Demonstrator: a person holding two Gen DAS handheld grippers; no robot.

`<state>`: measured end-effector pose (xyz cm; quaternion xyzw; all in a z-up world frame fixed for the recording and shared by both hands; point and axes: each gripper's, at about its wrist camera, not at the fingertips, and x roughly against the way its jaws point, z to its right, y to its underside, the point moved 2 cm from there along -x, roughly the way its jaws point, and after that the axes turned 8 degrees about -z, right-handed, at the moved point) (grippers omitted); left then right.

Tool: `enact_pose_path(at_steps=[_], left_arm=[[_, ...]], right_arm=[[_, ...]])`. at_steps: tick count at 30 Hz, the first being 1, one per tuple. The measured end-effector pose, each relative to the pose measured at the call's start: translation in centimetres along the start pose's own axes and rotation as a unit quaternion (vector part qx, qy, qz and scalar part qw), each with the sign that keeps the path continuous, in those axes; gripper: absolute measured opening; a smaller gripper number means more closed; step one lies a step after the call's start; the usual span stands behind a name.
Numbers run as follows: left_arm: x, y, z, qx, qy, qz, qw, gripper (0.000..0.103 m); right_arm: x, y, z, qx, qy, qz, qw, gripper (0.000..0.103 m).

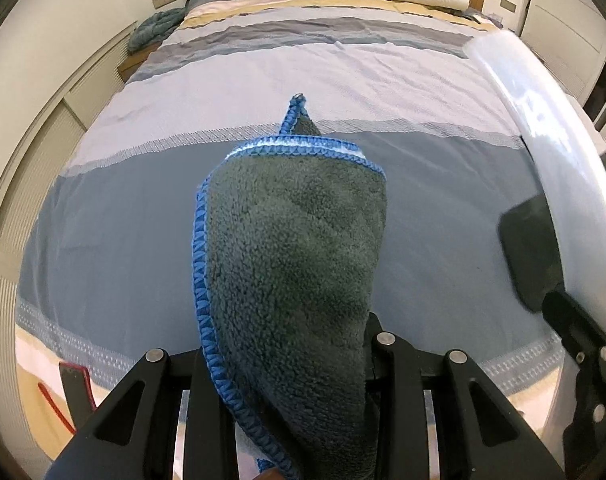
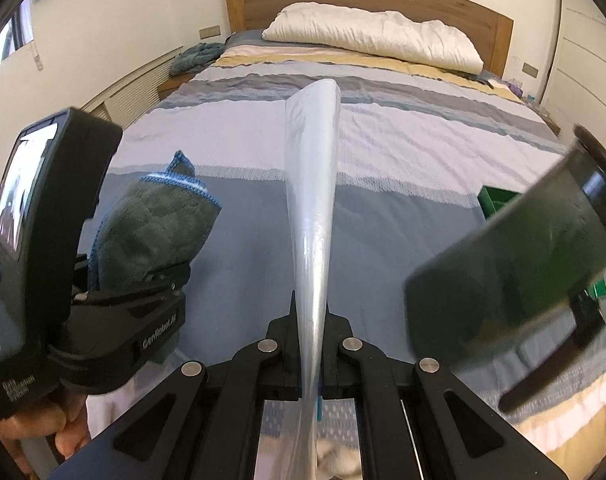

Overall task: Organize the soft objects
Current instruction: 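Lift the towel with the left tool while the right tool carries the bag toward the green tray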

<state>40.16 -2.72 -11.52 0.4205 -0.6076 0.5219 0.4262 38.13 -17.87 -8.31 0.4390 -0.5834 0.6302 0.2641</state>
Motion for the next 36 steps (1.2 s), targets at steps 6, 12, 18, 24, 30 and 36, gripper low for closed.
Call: enact_pose_path(at_steps=[6, 12, 18, 24, 30, 36], left_arm=[[1.6, 1.2, 1.3, 0.003, -0.005, -0.012, 0.9999, 0.027], [3.8, 3.6, 2.2, 0.015, -0.010, -0.005, 0.9998, 0.027], [5.6, 6.6, 2.6, 0.031, -0.007, -0.005, 0.9995, 0.027], [6.7, 10.1, 3.8, 0.041, -0.006, -0.012, 0.9991, 0.027], [7.7, 13.5, 6.4, 0.032, -0.007, -0.022, 0.9992, 0.027], [9.0, 16.5, 11.6, -0.018, 0.018, -0.035, 0.9991, 0.027]], right_arm=[[3.1, 2.7, 2.1, 0.009, -0.007, -0.011, 1.000, 0.003], [6.6, 5.8, 3.5, 0.021, -0.014, -0.018, 1.000, 0.003], [9.6, 9.7, 5.1, 0.048, -0.013, -0.031, 0.998, 0.003], [11.7, 13.6, 6.2, 0.072, -0.015, -0.049, 0.996, 0.003], [13.7, 18.5, 8.2, 0.082, -0.016, -0.066, 0.994, 0.003], [15.8, 22.2, 12.7, 0.062, -0.006, -0.082, 0.995, 0.003]])
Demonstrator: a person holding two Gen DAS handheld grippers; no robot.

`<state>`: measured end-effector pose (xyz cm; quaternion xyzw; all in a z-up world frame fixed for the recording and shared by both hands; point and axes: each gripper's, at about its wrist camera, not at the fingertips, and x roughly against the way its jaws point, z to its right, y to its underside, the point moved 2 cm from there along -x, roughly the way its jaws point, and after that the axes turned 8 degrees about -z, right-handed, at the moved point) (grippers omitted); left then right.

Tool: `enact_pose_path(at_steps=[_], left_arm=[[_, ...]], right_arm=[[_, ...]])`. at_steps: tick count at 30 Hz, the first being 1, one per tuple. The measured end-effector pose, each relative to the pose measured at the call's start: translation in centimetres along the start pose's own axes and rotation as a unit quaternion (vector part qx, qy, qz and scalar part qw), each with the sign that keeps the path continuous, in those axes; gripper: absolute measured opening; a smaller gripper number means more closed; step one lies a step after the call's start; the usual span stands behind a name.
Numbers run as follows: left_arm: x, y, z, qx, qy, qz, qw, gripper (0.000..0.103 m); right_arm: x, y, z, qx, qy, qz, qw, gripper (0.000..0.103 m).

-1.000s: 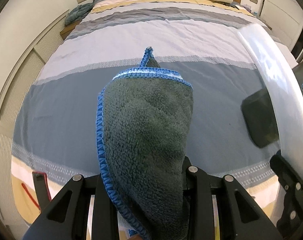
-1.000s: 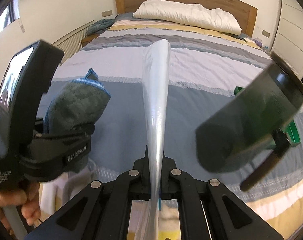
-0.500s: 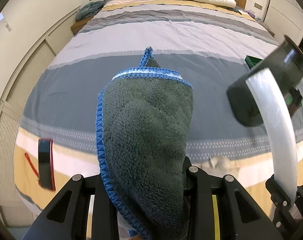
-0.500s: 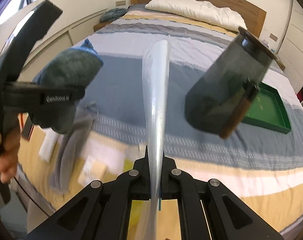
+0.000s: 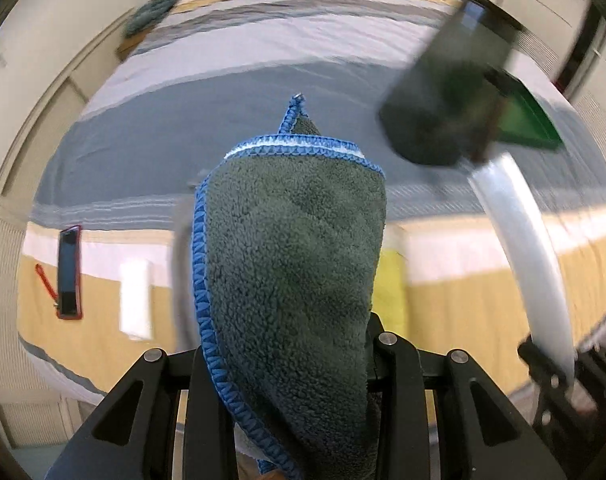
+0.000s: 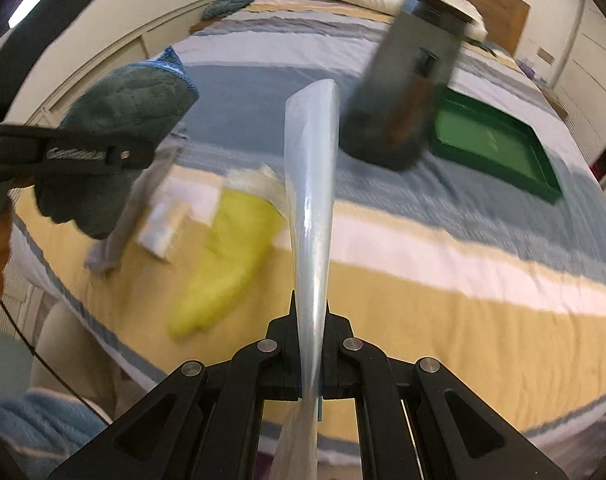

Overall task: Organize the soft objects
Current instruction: 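Lift the towel with the left tool while the right tool carries the bag toward the green tray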

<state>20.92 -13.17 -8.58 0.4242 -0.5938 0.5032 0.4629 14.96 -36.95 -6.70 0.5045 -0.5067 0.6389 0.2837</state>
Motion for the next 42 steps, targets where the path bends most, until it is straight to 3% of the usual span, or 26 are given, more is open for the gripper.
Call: enact_pose_path(at_steps=[6, 12, 16, 23, 30, 35, 42], left_arm=[[0.1, 1.7, 7.7, -0.081, 0.031, -0.018, 0.9960, 0.028], [-1.0, 2.8, 16.1, -0.165, 0.069, -0.047, 0.9827, 0.028], [-1.1, 1.4, 20.8, -0.194, 0.091, -0.047, 0.9756, 0.028], [-0.8, -5.9, 26.4, -0.181, 0.103, -0.004, 0.9780, 0.029], [-2.0, -15.0, 28.9, -0.120, 0.093, 0.043, 0.9876, 0.029], [-4.2, -24.0, 29.9, -0.065, 0.085, 0.078, 0.9912, 0.030], [-9.2, -31.6, 30.7, -0.018, 0.074, 0.087, 0.9932, 0.030]], right_arm=[[0.7, 2.9, 6.5, -0.052, 0.024, -0.017, 0.998, 0.003], [1.8, 4.9, 12.6, -0.105, 0.061, -0.028, 0.992, 0.003], [2.1, 4.8, 16.3, -0.140, 0.086, -0.029, 0.986, 0.003], [2.5, 1.8, 22.2, -0.180, 0.117, 0.001, 0.977, 0.004], [0.9, -7.3, 27.6, -0.183, 0.121, 0.040, 0.975, 0.004], [-1.2, -13.7, 31.5, -0.174, 0.105, 0.065, 0.977, 0.004], [-5.9, -21.4, 35.7, -0.156, 0.094, 0.066, 0.981, 0.004]])
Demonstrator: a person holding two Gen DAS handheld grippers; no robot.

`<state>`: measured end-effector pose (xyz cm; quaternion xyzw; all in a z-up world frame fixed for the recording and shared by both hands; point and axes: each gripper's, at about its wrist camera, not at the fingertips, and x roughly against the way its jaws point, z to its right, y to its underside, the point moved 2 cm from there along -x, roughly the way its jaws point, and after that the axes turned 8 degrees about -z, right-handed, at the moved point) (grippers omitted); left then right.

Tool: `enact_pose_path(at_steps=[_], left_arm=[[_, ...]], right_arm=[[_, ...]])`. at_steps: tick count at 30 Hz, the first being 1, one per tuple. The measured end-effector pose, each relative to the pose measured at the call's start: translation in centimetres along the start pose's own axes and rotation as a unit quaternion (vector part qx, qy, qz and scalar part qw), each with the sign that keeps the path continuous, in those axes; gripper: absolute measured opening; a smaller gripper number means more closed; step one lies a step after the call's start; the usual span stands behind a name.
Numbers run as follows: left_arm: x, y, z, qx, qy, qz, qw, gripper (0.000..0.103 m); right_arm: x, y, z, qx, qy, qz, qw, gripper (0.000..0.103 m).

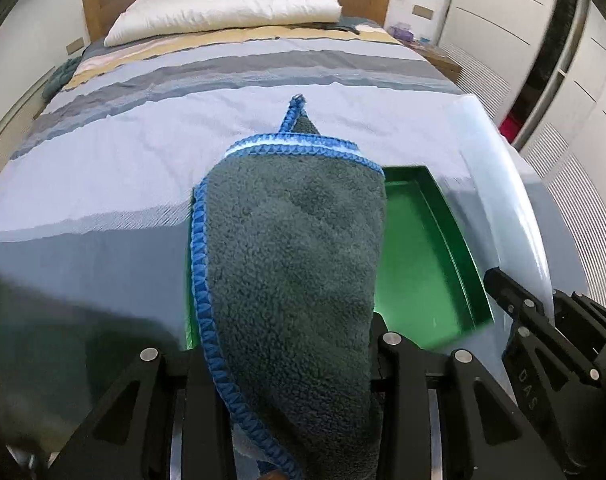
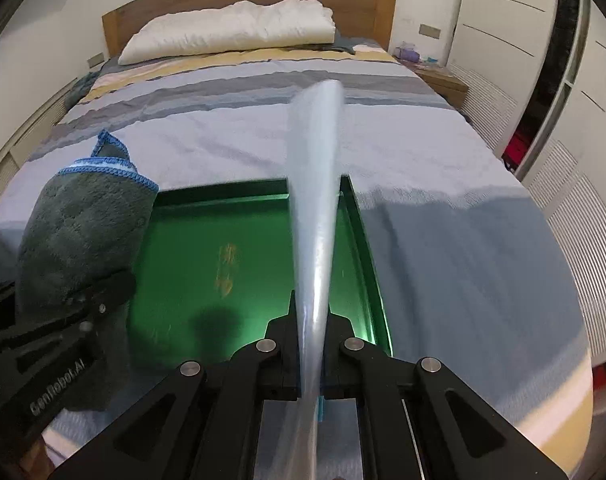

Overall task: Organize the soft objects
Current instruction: 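Lift the towel with the left tool while the right tool carries the bag toward the green tray, then lower the towel into the green tray with the left tool while the right tool lowers the bag beside it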

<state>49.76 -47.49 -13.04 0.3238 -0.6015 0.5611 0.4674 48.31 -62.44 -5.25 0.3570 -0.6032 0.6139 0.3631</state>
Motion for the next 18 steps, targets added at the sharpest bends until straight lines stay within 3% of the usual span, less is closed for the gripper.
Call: enact_pose_path(at_steps=[12, 18], left_arm=[[-6.3, -0.8, -1.1, 0.026, -0.060, -0.050, 0.9967, 0.033], [-7.1, -0.8, -1.2, 0.022, -0.083, -0.056, 0.9947, 0.033]], right_arm=[[-8.6, -5.1, -1.3, -0.003, 0.004, -0.029, 1.000, 0.007], [-11.4, -6.5, -2.0, 0.004, 0.016, -0.053, 0.998, 0.010]])
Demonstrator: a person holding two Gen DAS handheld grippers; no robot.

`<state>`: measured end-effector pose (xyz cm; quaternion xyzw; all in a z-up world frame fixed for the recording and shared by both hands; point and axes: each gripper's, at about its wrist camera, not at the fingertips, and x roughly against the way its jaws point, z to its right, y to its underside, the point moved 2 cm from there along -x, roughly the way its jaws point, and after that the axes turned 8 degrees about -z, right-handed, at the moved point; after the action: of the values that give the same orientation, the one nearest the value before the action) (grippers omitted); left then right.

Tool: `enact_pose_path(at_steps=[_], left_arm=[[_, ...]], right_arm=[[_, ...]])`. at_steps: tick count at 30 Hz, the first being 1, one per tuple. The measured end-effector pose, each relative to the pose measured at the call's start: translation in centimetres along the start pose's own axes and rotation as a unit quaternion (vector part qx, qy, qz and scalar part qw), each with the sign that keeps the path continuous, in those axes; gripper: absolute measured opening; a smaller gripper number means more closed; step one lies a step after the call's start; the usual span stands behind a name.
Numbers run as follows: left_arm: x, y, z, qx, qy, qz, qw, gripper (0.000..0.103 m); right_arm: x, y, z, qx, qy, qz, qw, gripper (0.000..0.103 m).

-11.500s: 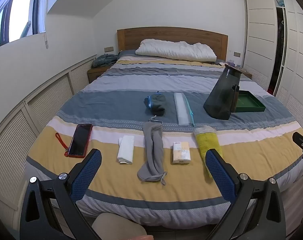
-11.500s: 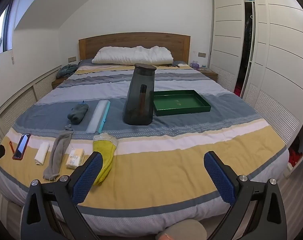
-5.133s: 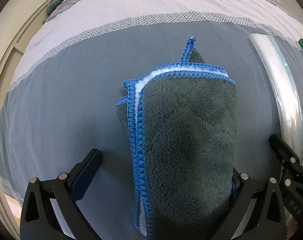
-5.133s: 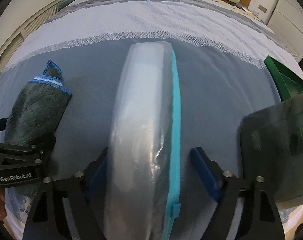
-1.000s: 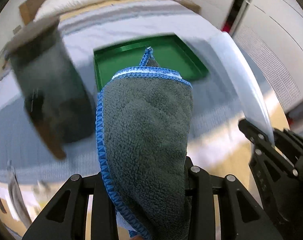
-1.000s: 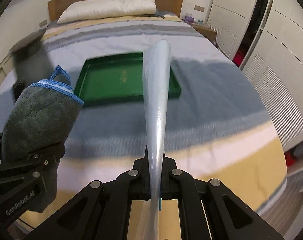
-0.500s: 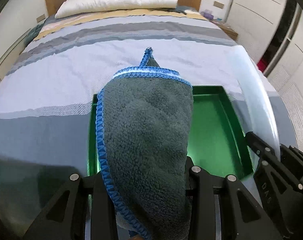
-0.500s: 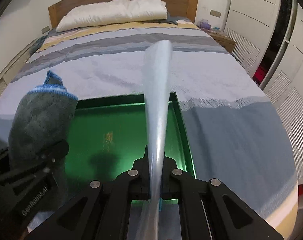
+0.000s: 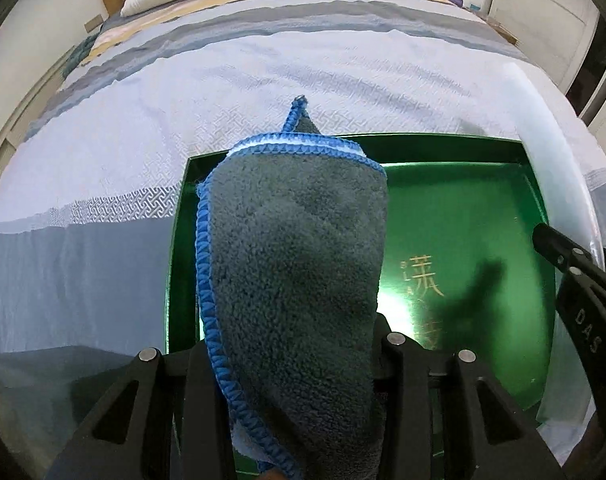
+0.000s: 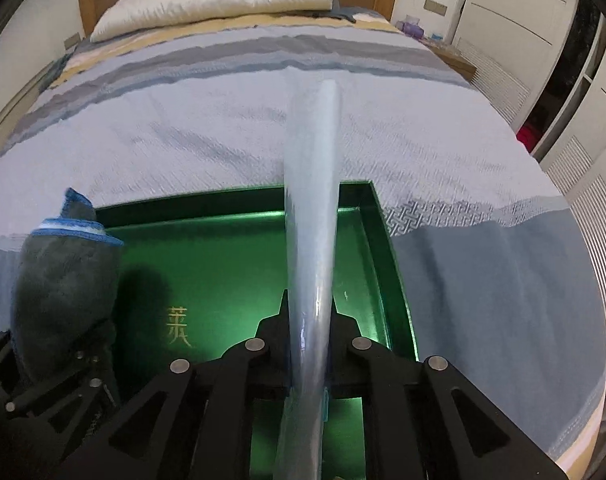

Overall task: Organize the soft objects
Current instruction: 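Lower the towel into the green tray with the left tool while the right tool lowers the bag beside it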

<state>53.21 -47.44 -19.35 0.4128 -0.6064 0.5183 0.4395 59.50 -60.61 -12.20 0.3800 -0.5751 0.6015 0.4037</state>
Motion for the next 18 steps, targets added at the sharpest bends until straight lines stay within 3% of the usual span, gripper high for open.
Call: enact_pose_path(at_steps=[7, 9, 10, 11, 13, 18], left_arm=[[-1.3, -0.5, -1.5, 0.020, -0.036, -0.017, 0.9990, 0.034], [-1.7, -0.3, -1.5, 0.018, -0.052, -0.020, 0.9983, 0.040], [-1.7, -0.3, -1.5, 0.020, -0.055, -0.020, 0.9981, 0.040], [-1.6, -0.2, -1.4, 0.018, -0.056, -0.020, 0.9981, 0.041], [-1.5, -0.1, -1.3, 0.017, -0.057, -0.016, 0.9981, 0.043], [-1.2, 0.0, -1.1, 0.017, -0.060, -0.004, 0.9980, 0.047]], right_arm=[[-2.6, -1.8, -0.5, 0.004, 0.020, -0.022, 1.000, 0.010], [-2.9, -2.0, -0.7, 0.004, 0.034, -0.028, 0.999, 0.015], [-3.6, -2.6, -0.7, 0.004, 0.037, -0.031, 0.999, 0.025], [-3.8, -2.8, -0.7, 0.004, 0.038, -0.033, 0.999, 0.045], [-3.6, -2.8, -0.7, 0.001, 0.041, -0.028, 0.999, 0.060], [-3.0, -2.4, -0.9, -0.003, 0.044, -0.023, 0.999, 0.060]])
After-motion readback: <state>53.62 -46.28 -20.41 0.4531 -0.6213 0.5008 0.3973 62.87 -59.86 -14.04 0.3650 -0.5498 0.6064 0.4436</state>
